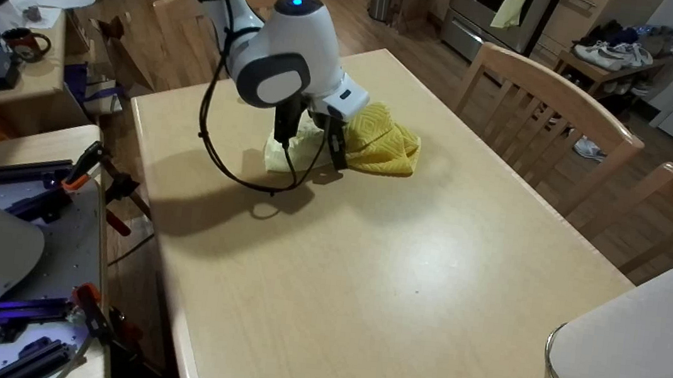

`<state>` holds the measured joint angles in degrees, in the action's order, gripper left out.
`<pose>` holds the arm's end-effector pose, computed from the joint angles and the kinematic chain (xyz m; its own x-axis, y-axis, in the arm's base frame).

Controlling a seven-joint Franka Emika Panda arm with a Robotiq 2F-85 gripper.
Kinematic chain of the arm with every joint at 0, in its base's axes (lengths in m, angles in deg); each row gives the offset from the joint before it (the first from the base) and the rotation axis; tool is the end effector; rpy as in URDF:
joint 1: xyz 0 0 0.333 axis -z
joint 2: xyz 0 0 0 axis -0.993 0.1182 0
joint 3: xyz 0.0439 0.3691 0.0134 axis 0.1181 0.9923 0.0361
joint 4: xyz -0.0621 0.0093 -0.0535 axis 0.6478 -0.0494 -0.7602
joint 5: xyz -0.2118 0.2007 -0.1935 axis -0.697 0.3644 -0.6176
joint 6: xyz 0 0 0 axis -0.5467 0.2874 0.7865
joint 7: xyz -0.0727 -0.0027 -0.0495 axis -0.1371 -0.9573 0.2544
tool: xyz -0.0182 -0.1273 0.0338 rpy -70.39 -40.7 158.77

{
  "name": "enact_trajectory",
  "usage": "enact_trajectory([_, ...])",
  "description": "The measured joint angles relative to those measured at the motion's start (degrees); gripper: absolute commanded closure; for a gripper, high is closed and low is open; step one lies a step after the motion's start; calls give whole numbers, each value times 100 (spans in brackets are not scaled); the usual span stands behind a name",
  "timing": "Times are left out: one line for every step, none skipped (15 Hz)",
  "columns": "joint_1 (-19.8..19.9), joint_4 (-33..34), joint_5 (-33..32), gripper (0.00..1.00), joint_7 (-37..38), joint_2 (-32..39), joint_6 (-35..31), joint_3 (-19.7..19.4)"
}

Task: Use the yellow towel to wipe the table

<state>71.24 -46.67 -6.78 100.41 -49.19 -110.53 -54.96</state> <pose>0.6060 0.0616 0.1762 0.8881 -0.3778 0.2619 -0.3656 -0.9258 -0.0959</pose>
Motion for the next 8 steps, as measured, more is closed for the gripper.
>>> enact_trajectory([-10, 54, 0, 99, 0, 28, 173, -92])
enact_trajectory([-26, 76, 0, 99, 0, -9, 376, -231])
enact_trajectory([-41, 64, 0, 99, 1, -48, 543, -403])
enact_trajectory([-69, 12, -2, 99, 18, -84, 677, -618])
enact_trajectory([-119, -82, -4, 99, 50, -119, 786, -856])
enact_trajectory([-163, -208, -7, 99, 88, -158, 853, -1068])
enact_trajectory([-207, -361, -10, 99, 155, -208, 917, -1273])
enact_trajectory([-255, -511, -11, 99, 237, -261, 998, -1460])
